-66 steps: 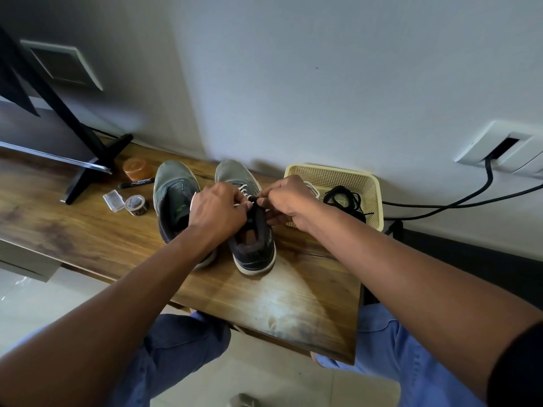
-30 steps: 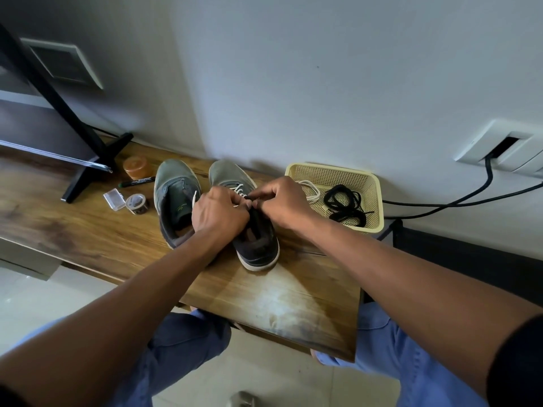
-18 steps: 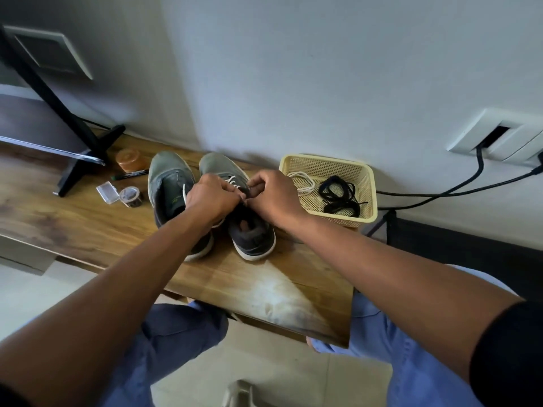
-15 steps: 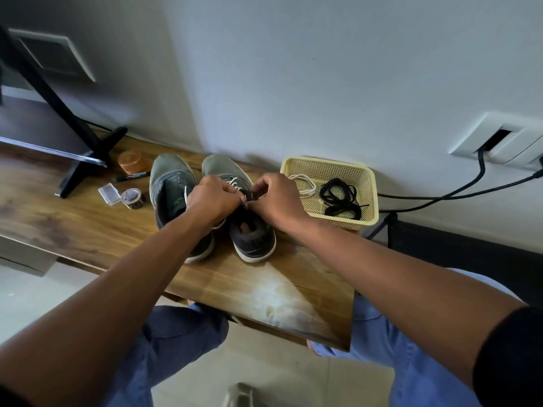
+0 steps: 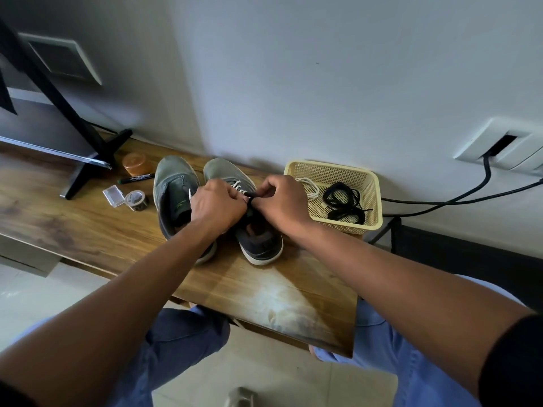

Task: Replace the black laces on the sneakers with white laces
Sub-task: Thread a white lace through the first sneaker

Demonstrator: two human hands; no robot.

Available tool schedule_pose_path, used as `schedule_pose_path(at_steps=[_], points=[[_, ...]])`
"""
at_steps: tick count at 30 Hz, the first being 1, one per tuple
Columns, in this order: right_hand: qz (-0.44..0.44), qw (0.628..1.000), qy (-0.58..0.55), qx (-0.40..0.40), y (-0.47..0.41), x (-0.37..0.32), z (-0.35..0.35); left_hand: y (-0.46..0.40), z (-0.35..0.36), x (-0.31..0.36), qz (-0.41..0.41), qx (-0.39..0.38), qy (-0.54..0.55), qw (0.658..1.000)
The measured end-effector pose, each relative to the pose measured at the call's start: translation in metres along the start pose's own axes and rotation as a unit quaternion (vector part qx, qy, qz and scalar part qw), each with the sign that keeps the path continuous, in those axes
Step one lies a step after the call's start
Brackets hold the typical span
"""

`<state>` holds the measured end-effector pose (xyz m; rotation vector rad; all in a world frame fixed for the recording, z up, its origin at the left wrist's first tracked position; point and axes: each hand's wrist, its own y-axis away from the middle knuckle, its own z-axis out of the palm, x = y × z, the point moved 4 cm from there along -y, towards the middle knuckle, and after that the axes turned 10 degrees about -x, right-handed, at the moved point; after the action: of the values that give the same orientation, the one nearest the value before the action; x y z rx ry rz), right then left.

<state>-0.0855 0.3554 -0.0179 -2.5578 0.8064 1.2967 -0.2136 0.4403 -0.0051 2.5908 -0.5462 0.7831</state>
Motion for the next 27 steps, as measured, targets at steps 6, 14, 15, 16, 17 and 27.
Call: schedule_pose_path(at_steps=[6, 14, 15, 16, 17, 27], points=[[0.002, 1.0, -0.007, -0.003, -0.001, -0.002, -0.002, -0.001, -0.001, 0.005, 0.061, 0.002, -0.041, 0.997], [-0.01, 1.0, 0.021, 0.008, 0.0, -0.002, -0.002, 0.001, -0.001, 0.011, 0.048, 0.012, -0.047, 0.998], [-0.009, 1.0, 0.025, 0.011, 0.0, -0.001, -0.002, 0.002, 0.001, 0.012, 0.044, 0.01, -0.049, 0.998], [-0.006, 1.0, 0.027, 0.012, 0.0, 0.0, -0.002, 0.002, 0.002, 0.013, 0.04, 0.008, -0.05, 0.998], [-0.005, 1.0, 0.027, 0.013, 0.001, 0.0, -0.001, 0.003, 0.003, 0.014, 0.036, 0.005, -0.048, 0.998], [0.001, 1.0, -0.016, -0.015, 0.0, -0.004, -0.002, -0.002, 0.014, -0.005, -0.076, 0.0, 0.092, 0.993]])
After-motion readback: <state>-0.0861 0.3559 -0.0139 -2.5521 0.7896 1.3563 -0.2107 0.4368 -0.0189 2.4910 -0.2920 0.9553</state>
